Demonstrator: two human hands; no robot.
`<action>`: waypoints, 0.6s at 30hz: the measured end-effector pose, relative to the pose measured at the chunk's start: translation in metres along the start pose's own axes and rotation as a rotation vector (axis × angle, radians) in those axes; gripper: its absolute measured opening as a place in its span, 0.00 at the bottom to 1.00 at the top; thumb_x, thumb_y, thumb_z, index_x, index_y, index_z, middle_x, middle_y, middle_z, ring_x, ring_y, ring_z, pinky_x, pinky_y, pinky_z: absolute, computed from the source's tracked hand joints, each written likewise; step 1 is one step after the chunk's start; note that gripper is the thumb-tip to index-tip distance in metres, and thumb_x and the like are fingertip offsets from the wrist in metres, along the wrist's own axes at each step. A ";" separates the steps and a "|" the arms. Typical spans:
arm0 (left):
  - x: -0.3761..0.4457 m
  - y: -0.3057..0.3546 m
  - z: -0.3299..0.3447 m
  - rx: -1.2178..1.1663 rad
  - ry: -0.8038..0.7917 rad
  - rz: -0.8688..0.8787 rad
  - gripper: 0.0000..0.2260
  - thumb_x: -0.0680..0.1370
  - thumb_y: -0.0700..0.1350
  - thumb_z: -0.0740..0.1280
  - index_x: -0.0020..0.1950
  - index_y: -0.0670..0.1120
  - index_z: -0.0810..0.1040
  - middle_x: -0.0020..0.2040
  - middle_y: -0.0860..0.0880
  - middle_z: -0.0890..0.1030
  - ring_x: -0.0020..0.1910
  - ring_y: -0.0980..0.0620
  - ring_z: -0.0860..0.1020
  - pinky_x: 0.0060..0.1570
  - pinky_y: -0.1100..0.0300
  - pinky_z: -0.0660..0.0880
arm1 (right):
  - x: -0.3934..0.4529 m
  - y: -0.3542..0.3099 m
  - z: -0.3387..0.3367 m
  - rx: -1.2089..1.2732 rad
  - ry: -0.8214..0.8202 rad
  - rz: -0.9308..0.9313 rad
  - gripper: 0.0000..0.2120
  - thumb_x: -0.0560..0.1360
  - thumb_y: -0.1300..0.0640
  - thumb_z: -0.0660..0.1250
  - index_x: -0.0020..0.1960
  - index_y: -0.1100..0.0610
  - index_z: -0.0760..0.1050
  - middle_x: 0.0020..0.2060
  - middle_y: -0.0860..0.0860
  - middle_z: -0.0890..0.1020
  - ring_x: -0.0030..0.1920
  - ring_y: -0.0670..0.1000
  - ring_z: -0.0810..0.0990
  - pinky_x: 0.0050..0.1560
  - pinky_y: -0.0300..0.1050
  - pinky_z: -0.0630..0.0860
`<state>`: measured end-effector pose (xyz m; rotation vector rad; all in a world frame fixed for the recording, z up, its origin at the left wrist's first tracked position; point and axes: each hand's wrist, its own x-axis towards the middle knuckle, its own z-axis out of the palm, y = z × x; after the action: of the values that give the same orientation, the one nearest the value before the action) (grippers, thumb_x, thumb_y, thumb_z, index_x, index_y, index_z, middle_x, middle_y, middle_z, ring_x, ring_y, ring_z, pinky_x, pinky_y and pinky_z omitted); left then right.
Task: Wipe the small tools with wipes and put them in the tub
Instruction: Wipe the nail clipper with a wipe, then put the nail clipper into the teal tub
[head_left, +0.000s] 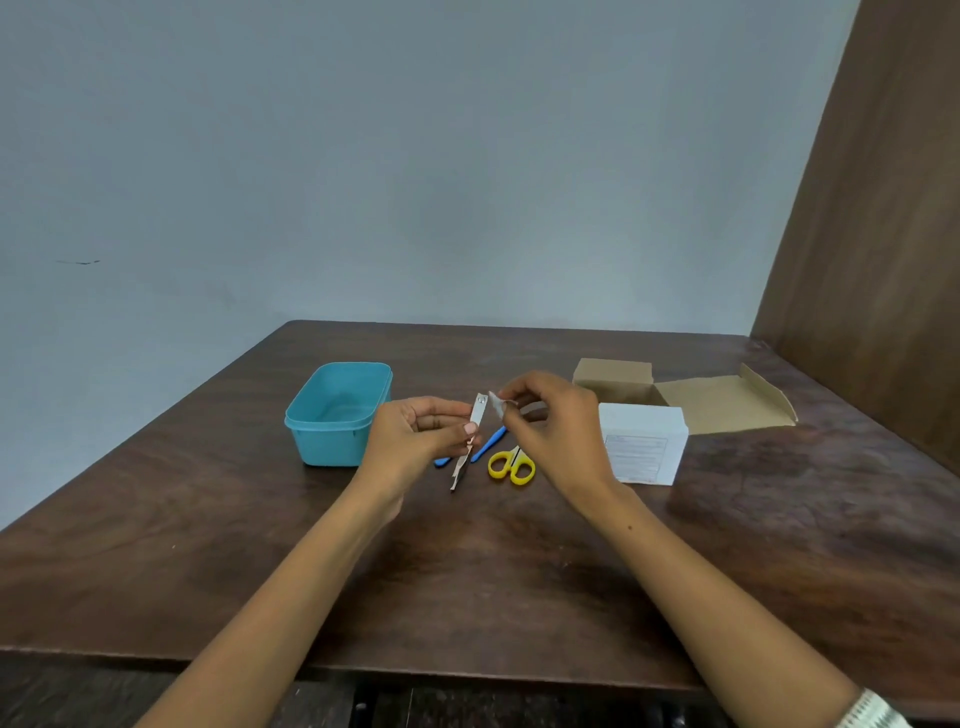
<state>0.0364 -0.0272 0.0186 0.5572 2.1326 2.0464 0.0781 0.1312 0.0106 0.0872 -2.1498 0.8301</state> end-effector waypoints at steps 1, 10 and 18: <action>-0.002 0.004 -0.001 0.000 0.004 0.013 0.09 0.70 0.33 0.72 0.50 0.37 0.82 0.39 0.43 0.85 0.38 0.50 0.85 0.39 0.63 0.80 | 0.001 -0.001 -0.001 -0.018 0.013 -0.006 0.02 0.72 0.60 0.71 0.42 0.58 0.79 0.39 0.50 0.83 0.38 0.45 0.80 0.39 0.40 0.79; 0.017 0.053 -0.066 0.272 0.107 0.077 0.07 0.69 0.31 0.73 0.44 0.39 0.81 0.36 0.45 0.84 0.31 0.55 0.83 0.34 0.67 0.79 | 0.017 -0.023 0.022 0.041 0.003 0.000 0.05 0.70 0.57 0.73 0.38 0.57 0.79 0.34 0.49 0.83 0.36 0.45 0.80 0.38 0.35 0.77; 0.036 0.042 -0.104 0.620 0.148 -0.068 0.07 0.68 0.30 0.74 0.44 0.36 0.81 0.36 0.40 0.83 0.27 0.57 0.81 0.33 0.65 0.80 | 0.008 -0.008 0.036 0.046 -0.071 -0.005 0.04 0.70 0.60 0.73 0.37 0.56 0.79 0.34 0.47 0.81 0.35 0.44 0.80 0.38 0.31 0.77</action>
<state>-0.0256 -0.1114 0.0725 0.3916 2.8326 1.4020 0.0518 0.1055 0.0042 0.1476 -2.1965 0.8856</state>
